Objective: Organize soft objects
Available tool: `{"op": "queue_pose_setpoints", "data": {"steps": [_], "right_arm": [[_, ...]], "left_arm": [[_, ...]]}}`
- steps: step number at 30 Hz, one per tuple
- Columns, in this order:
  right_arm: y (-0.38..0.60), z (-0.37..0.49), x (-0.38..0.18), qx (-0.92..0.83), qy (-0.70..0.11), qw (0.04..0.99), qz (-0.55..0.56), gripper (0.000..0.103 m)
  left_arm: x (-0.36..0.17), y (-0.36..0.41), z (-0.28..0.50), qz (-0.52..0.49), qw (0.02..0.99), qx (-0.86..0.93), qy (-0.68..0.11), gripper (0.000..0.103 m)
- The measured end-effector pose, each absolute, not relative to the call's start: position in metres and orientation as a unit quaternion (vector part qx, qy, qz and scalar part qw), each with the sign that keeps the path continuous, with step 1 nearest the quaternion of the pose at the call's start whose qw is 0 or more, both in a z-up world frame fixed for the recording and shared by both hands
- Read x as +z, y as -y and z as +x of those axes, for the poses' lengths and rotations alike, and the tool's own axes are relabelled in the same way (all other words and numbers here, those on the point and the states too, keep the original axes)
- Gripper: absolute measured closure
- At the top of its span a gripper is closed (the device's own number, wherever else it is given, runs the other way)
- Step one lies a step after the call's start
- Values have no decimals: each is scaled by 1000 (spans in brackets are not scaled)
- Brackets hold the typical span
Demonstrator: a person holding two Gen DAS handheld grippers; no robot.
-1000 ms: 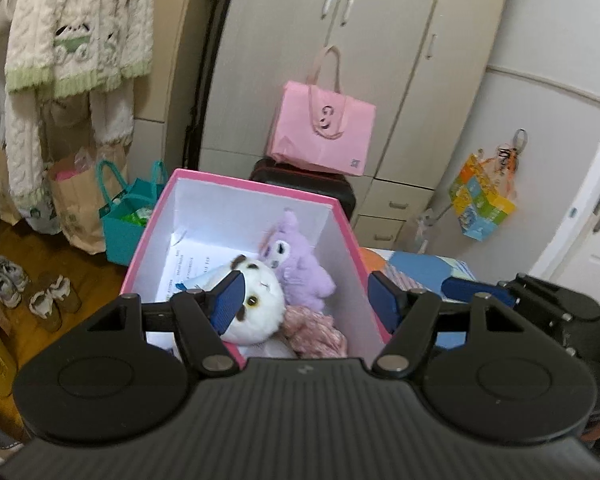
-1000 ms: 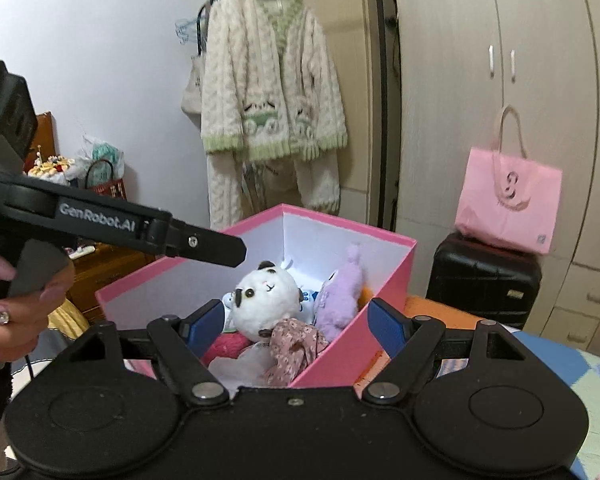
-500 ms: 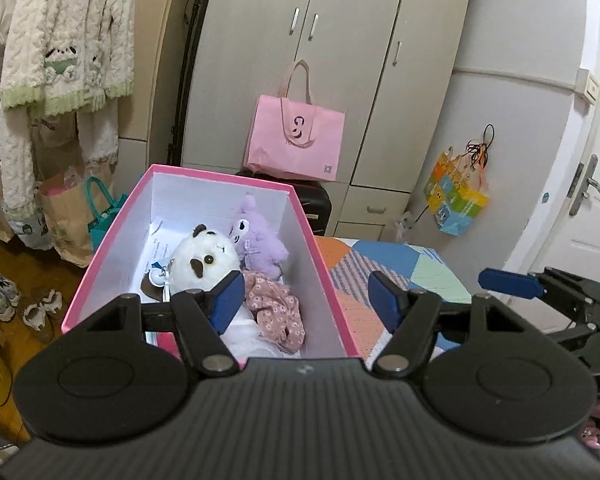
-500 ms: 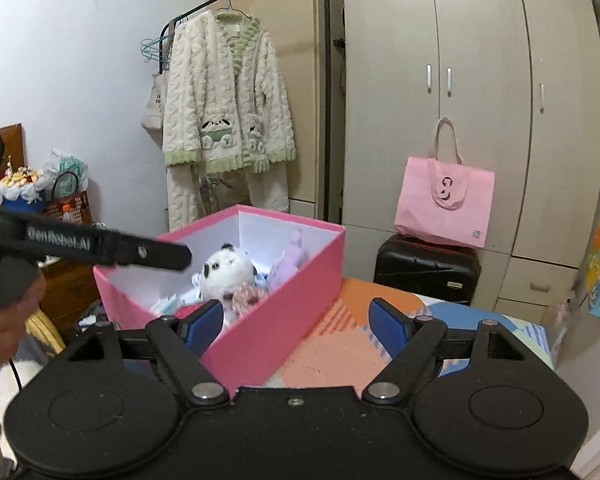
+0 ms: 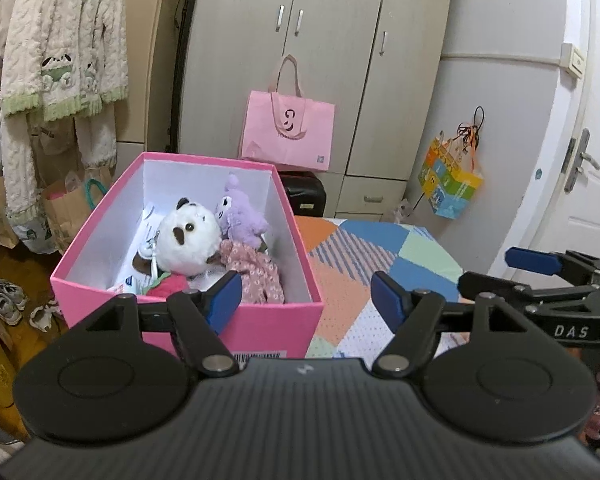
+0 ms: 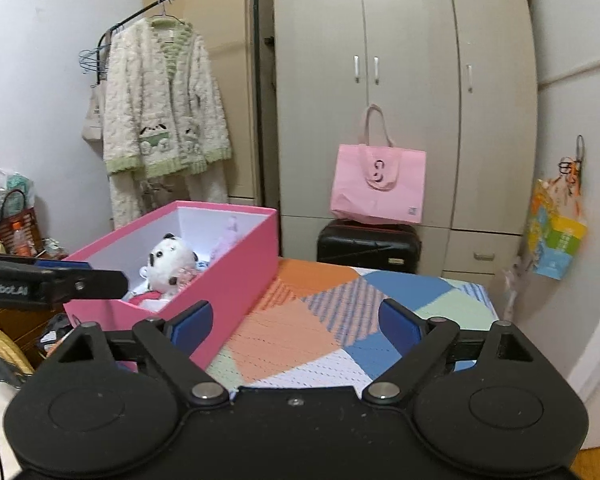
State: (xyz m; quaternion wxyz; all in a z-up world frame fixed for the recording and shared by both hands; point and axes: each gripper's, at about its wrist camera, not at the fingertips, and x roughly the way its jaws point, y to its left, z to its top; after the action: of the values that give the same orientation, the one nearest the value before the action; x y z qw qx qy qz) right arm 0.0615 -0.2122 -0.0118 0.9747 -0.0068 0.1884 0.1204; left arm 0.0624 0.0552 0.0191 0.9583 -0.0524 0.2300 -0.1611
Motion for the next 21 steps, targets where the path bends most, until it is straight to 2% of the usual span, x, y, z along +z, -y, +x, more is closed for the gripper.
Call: {"op": "queue_pose_setpoints", "data": {"steps": [3, 11, 21], "right_arm": [[218, 59, -17, 105, -201, 974, -2, 7], [220, 39, -17, 30, -208, 977, -21, 0], [231, 5, -11, 6, -178, 984, -16, 0]], "left_arm": [[19, -55, 57, -52, 961, -149, -227, 29], [13, -48, 45, -48, 967, -119, -222, 2], [6, -33, 27, -28, 977, -87, -195, 2]]}}
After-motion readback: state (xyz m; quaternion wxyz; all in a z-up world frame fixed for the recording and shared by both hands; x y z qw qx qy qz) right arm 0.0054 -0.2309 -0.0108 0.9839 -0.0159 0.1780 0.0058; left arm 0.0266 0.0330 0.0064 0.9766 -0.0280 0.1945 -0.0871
